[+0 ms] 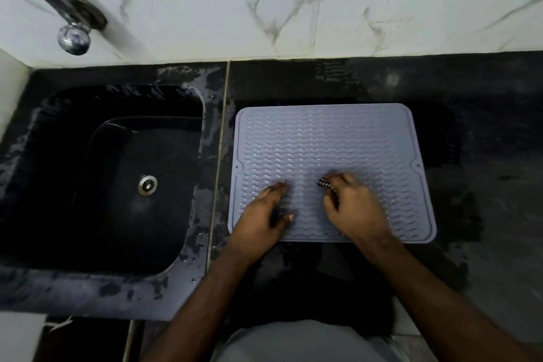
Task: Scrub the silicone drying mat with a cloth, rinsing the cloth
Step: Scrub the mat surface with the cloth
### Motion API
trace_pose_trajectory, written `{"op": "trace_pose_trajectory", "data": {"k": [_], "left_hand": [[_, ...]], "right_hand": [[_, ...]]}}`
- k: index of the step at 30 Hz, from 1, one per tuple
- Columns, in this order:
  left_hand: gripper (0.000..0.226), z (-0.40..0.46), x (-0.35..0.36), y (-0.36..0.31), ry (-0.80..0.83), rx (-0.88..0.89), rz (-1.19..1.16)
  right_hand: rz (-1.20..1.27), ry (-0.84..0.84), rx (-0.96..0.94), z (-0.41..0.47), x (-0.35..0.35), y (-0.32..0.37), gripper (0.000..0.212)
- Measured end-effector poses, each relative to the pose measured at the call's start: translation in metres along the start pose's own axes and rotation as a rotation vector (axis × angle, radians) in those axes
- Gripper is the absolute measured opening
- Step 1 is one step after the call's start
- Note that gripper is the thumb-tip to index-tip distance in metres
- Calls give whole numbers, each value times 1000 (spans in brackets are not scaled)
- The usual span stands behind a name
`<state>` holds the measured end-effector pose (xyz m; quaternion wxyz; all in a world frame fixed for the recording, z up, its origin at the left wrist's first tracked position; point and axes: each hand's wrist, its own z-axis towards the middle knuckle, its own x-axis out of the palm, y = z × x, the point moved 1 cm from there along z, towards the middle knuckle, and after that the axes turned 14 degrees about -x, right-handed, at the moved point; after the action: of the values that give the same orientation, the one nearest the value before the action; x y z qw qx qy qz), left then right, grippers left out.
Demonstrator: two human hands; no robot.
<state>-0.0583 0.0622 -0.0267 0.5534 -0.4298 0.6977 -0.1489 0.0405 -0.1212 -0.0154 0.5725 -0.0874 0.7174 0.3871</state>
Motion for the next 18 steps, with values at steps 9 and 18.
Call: {"op": "trace_pose_trajectory", "data": {"k": [9, 18], "left_hand": [[54, -23, -24, 34, -276, -112, -67], [47, -38, -37, 64, -359, -372, 73]], "right_hand": [[-139, 124, -20, 18, 5, 34, 27], [-102, 119, -57, 19, 35, 82, 26]]}}
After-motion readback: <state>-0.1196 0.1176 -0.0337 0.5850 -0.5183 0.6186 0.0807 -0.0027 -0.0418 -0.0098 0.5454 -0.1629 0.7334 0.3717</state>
